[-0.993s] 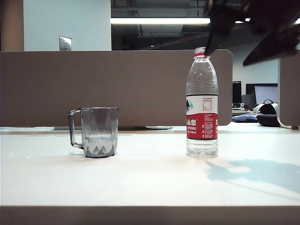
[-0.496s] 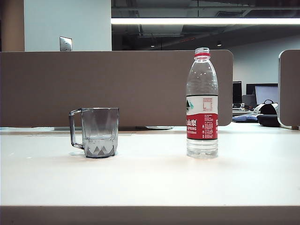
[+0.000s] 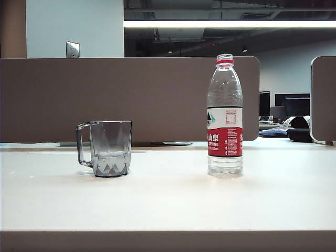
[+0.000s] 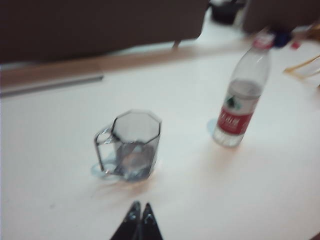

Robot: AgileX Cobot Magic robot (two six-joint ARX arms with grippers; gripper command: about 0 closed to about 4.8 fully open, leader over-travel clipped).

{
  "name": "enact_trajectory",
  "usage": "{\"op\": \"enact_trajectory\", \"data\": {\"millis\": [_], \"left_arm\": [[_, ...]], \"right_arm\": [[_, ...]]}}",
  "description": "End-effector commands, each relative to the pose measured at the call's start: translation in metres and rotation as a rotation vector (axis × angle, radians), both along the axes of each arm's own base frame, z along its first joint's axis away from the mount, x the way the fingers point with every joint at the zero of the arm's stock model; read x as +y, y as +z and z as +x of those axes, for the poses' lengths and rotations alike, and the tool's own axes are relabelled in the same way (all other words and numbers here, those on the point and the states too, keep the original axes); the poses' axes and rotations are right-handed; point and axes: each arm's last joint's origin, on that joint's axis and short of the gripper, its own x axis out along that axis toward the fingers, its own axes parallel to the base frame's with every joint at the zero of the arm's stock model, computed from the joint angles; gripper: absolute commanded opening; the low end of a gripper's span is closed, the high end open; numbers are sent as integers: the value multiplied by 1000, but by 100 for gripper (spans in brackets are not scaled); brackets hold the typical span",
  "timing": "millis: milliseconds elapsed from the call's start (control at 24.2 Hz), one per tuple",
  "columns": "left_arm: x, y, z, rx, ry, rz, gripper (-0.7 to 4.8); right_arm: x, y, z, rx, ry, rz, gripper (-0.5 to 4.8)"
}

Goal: Pick up the mineral water bottle on the table and pour water into the mug until it's half full.

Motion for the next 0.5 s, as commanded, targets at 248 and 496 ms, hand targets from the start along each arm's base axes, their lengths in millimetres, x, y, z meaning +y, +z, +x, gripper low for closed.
{"op": "enact_trajectory", "data": {"millis": [248,496], "left_arm": [[-8,-47,17,-133,-53,-49,-5],[-13,-92,28,-178,-47,-62,-5]], "right_arm": [[21,-32,37,-91,-33,33,12],[40,-92,69,-157,-22,78,8]]}}
